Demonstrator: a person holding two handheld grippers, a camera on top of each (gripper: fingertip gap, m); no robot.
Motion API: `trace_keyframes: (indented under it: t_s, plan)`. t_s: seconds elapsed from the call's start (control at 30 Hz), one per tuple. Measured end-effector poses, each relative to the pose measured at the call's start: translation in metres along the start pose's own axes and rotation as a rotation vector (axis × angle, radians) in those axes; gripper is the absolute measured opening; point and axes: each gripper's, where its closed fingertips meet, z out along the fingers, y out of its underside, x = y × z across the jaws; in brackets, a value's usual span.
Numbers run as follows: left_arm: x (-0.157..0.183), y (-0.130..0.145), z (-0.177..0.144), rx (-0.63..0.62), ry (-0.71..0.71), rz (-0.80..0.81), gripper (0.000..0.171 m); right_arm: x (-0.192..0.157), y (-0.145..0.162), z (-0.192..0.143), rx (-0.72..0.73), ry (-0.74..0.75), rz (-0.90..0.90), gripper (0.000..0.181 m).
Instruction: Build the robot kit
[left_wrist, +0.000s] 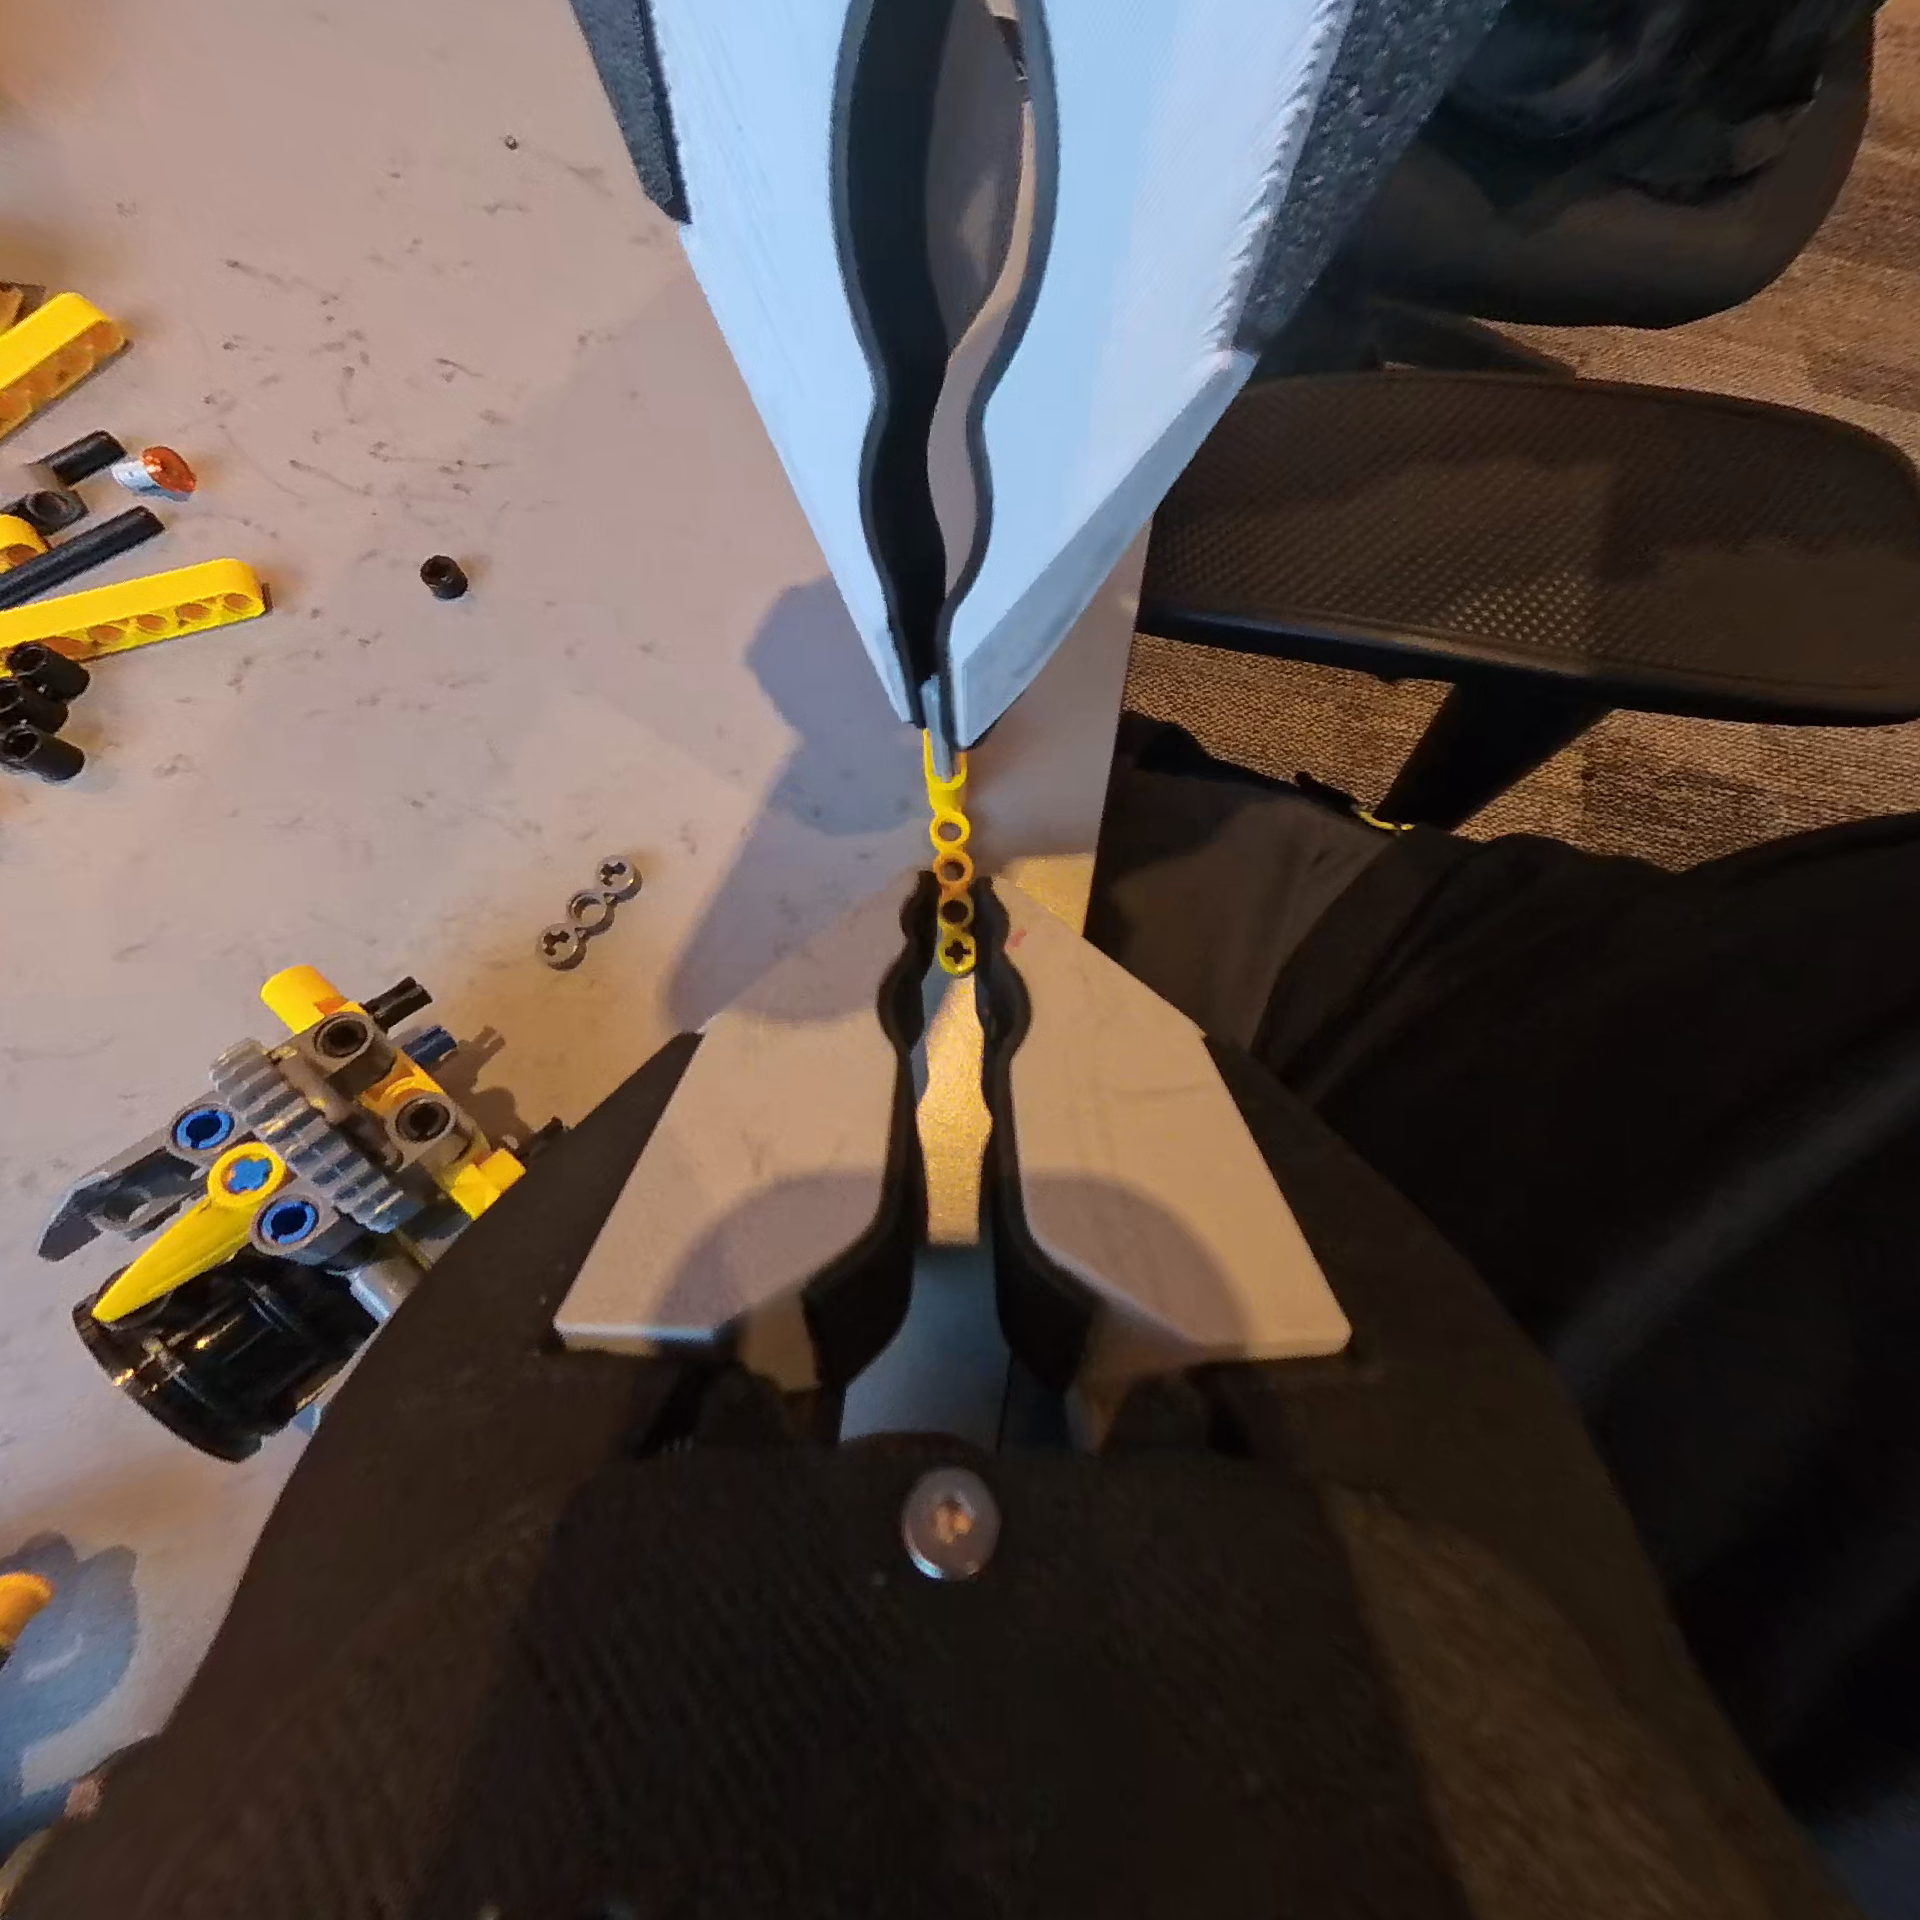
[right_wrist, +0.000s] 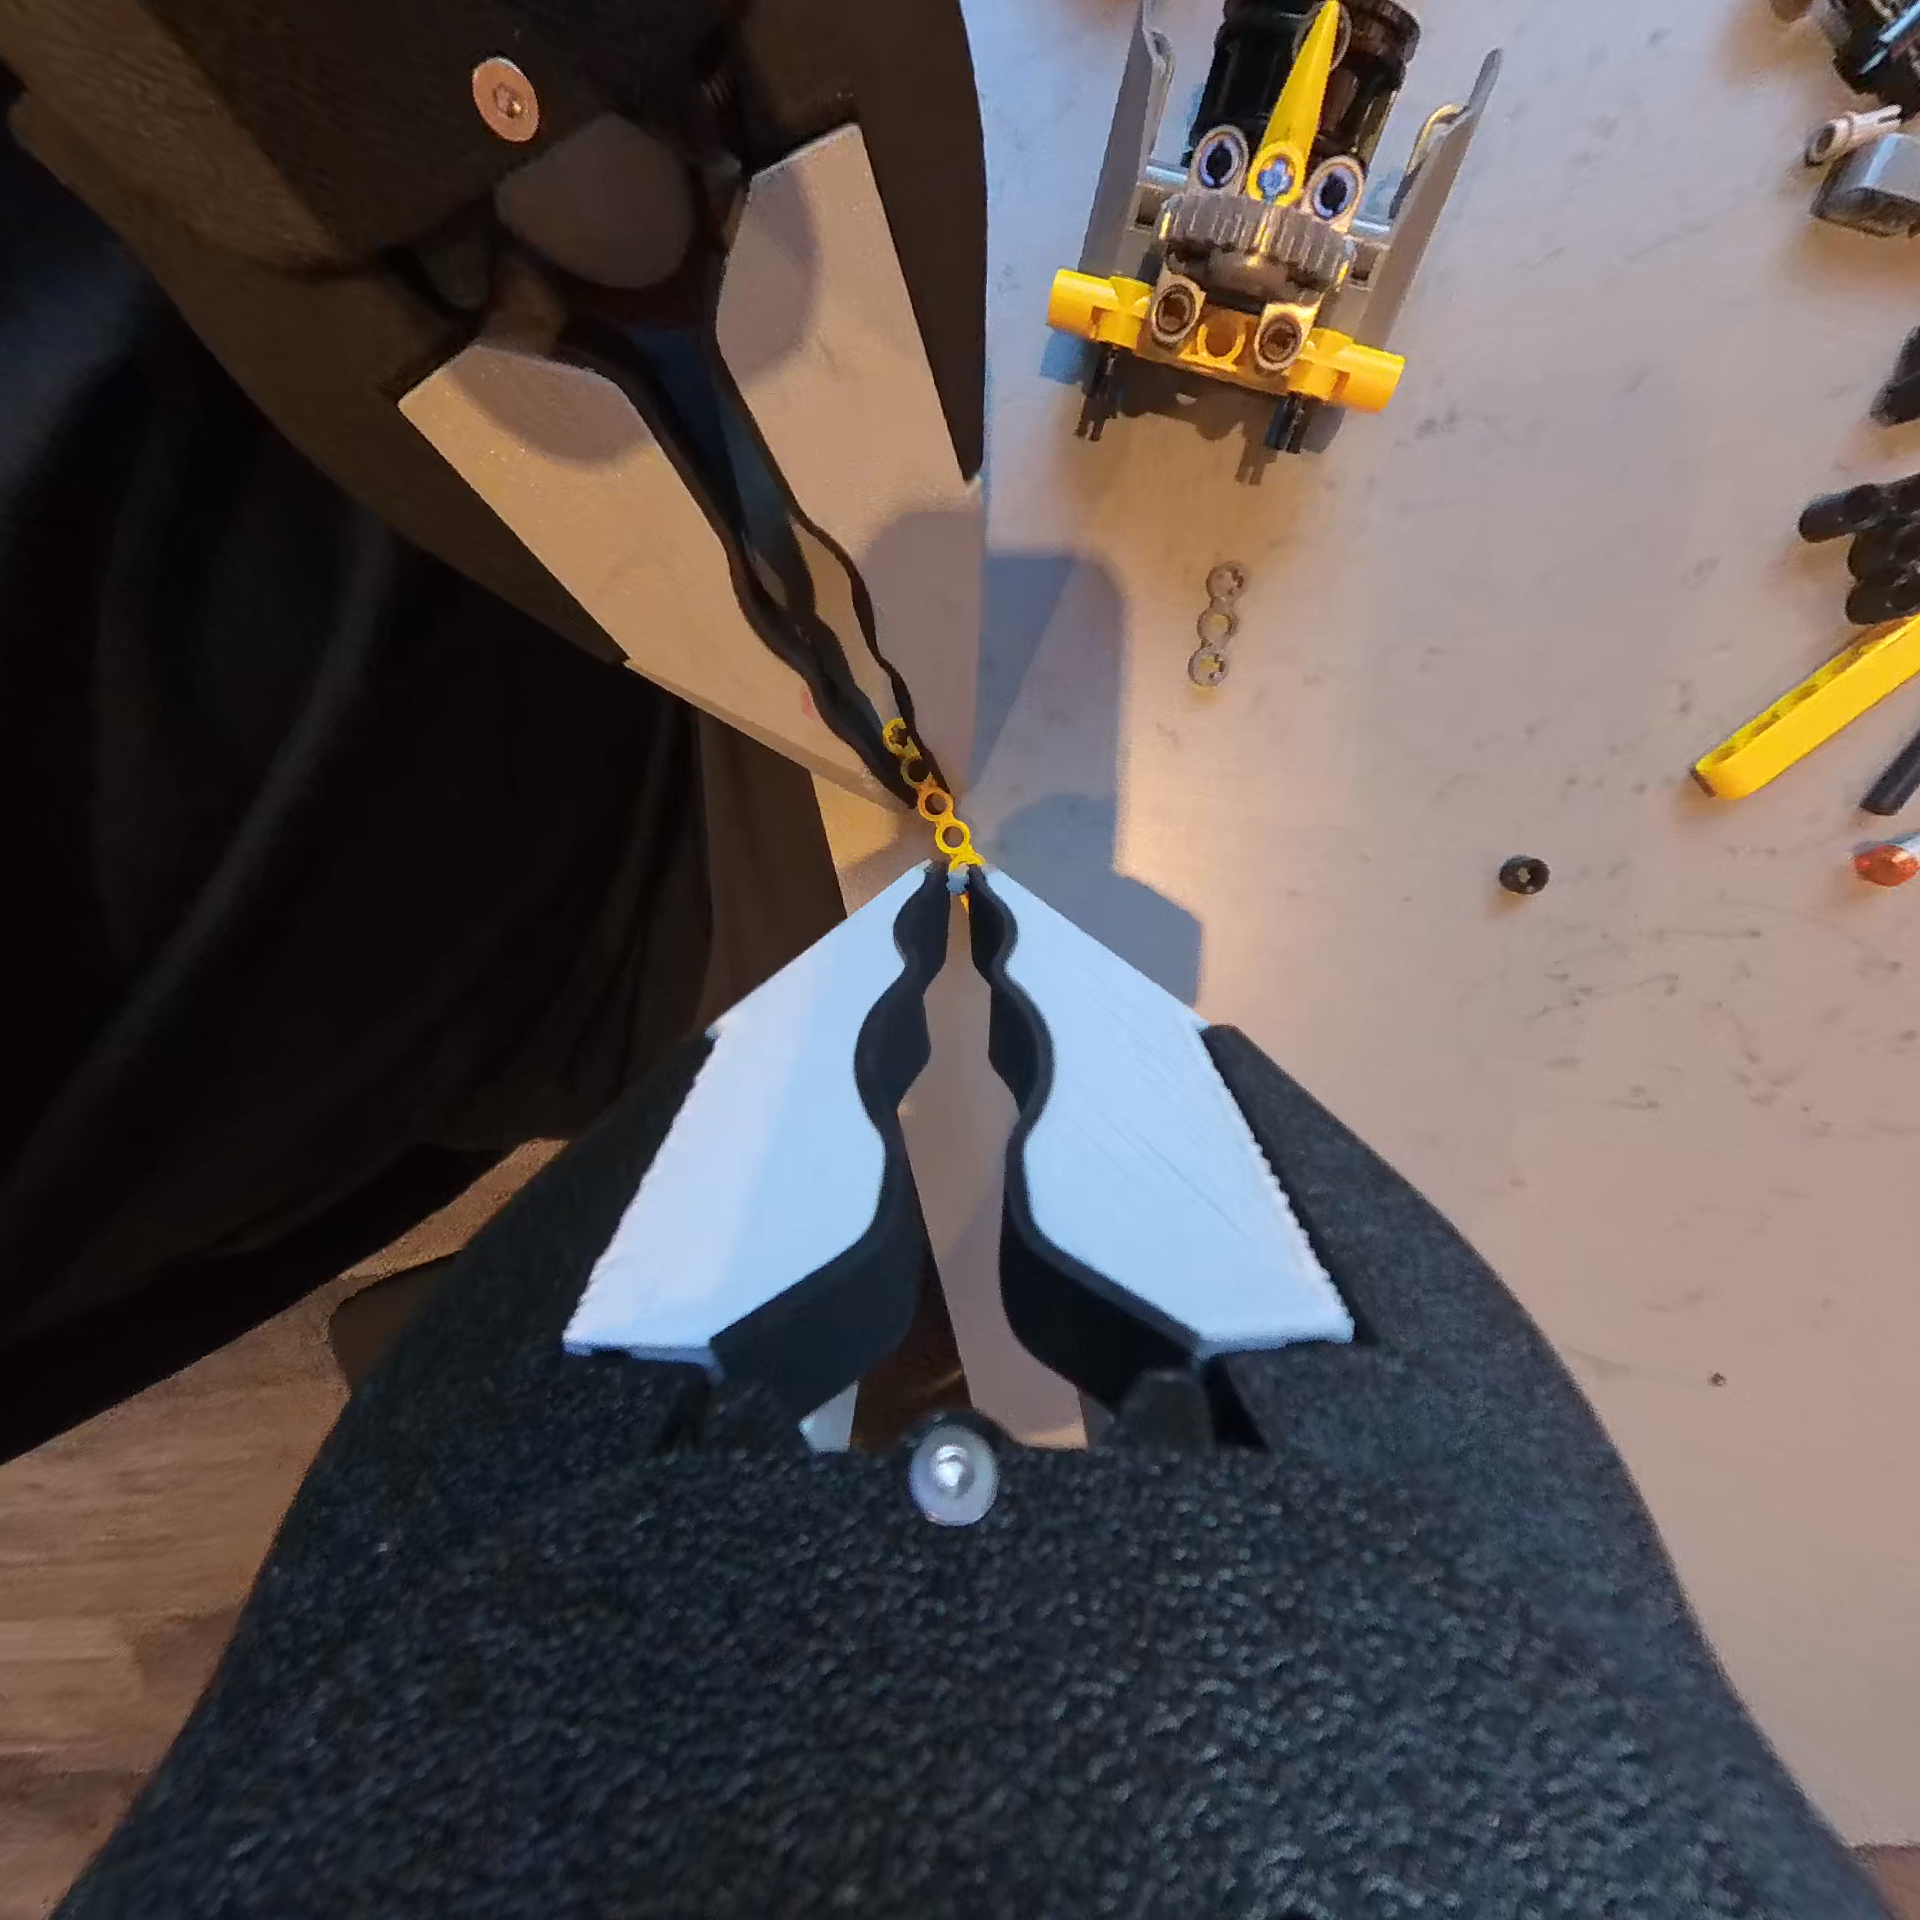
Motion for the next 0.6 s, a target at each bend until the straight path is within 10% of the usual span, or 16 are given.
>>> trace_keyframes:
  t_s: [0.6]
  plan:
    - [0.009,0.013,-0.045,0.130,-0.095,-0.036,0.036,0.000,-0.004,-0.017,0.458,-0.078,0.218,0.004]
